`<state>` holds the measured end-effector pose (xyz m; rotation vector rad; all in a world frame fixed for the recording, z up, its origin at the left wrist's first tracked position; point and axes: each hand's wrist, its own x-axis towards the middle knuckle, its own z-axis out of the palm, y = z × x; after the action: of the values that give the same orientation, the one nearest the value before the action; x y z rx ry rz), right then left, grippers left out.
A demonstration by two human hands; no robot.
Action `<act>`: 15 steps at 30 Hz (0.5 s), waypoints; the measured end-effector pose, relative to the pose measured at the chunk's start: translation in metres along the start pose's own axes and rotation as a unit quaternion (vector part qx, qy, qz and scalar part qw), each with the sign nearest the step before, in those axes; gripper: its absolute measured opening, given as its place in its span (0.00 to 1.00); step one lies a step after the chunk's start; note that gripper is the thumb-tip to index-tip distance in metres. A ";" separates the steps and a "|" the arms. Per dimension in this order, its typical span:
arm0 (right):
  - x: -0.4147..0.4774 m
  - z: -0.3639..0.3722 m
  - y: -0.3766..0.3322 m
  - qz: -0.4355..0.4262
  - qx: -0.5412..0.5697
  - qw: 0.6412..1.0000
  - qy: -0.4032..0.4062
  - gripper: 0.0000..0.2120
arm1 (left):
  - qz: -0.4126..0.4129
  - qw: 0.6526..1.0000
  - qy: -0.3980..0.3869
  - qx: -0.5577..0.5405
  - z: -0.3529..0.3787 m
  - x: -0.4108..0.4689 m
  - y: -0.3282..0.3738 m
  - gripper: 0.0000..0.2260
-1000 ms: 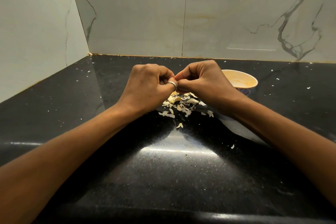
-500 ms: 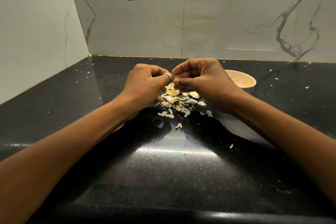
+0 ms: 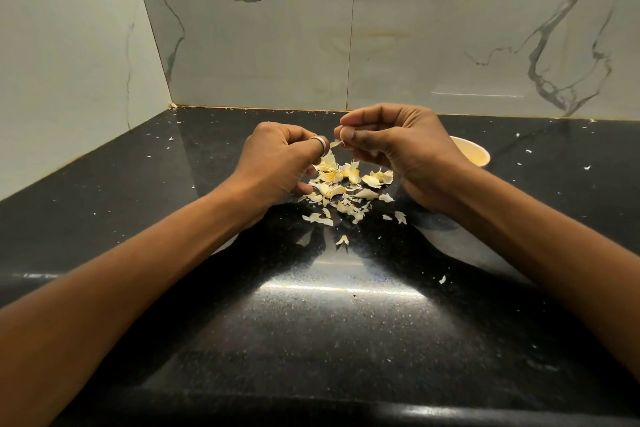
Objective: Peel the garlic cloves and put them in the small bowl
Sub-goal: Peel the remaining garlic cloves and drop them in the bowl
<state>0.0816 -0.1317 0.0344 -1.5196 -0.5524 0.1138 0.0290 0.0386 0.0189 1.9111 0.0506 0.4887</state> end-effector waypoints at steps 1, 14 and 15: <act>0.000 0.000 0.000 0.001 0.002 1.000 0.003 0.07 | 0.000 1.000 0.001 0.001 0.000 0.000 0.000 0.07; 0.000 0.000 0.001 -0.032 -0.033 0.997 0.064 0.02 | 0.002 1.000 0.010 0.018 -0.001 0.000 0.000 0.07; 0.000 0.000 0.001 -0.033 -0.034 0.997 0.068 0.02 | 0.001 1.000 0.010 0.019 -0.001 0.000 0.000 0.07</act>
<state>0.0822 -0.1318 0.0339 -1.5602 -0.5012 -0.0608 0.0290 0.0395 0.0192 1.9445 0.0721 0.5120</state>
